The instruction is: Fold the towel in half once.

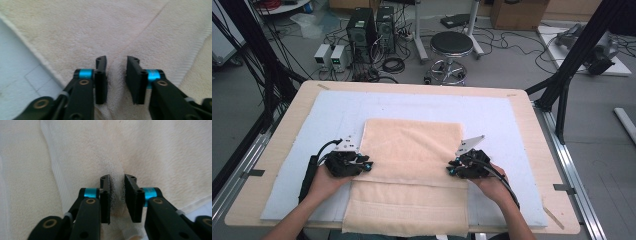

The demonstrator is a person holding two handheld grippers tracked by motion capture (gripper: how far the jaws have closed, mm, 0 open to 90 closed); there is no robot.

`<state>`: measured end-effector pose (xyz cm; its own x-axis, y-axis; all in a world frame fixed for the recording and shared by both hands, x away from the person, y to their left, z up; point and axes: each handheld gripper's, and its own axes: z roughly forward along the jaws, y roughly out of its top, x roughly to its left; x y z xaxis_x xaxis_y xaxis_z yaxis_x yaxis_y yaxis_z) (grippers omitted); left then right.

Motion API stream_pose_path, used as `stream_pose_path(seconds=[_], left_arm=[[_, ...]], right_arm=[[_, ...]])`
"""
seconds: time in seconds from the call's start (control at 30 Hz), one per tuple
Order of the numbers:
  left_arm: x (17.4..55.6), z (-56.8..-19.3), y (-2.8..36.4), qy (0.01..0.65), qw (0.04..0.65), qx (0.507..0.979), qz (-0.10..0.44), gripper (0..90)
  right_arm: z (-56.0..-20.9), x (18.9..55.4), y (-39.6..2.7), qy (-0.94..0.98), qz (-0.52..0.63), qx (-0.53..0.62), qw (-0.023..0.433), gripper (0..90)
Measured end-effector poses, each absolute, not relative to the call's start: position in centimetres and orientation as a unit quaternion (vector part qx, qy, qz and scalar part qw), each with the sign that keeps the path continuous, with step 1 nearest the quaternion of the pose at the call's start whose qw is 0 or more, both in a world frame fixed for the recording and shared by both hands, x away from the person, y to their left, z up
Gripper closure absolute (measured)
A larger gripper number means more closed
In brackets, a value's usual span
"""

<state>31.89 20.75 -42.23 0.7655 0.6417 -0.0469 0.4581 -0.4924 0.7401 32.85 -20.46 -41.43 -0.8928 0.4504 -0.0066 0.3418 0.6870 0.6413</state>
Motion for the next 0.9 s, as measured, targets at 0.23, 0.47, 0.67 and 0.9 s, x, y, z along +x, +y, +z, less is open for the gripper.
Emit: stream_pose_path(seconds=[0.23, 0.47, 0.67, 0.9], left_arm=[[31.2, -42.1, 21.0, 0.286, 0.41, 0.861, 0.088, 51.1], [31.9, -42.9, 20.7, 0.279, 0.393, 0.874, 0.067, 52.6], [31.5, -42.5, 20.7, 0.273, 0.398, 0.874, 0.062, 80.1], [29.4, -40.2, 22.0, 0.255, 0.426, 0.865, 0.066, 80.5]], right_arm=[[-40.5, 32.0, -21.3, 0.905, 0.364, 0.207, 0.081, 49.0], [-42.2, 33.1, -20.7, 0.918, 0.333, 0.209, 0.049, 50.6], [-42.0, 33.3, -21.1, 0.909, 0.357, 0.213, 0.013, 80.1], [-39.9, 31.5, -21.4, 0.908, 0.372, 0.194, 0.014, 80.0]])
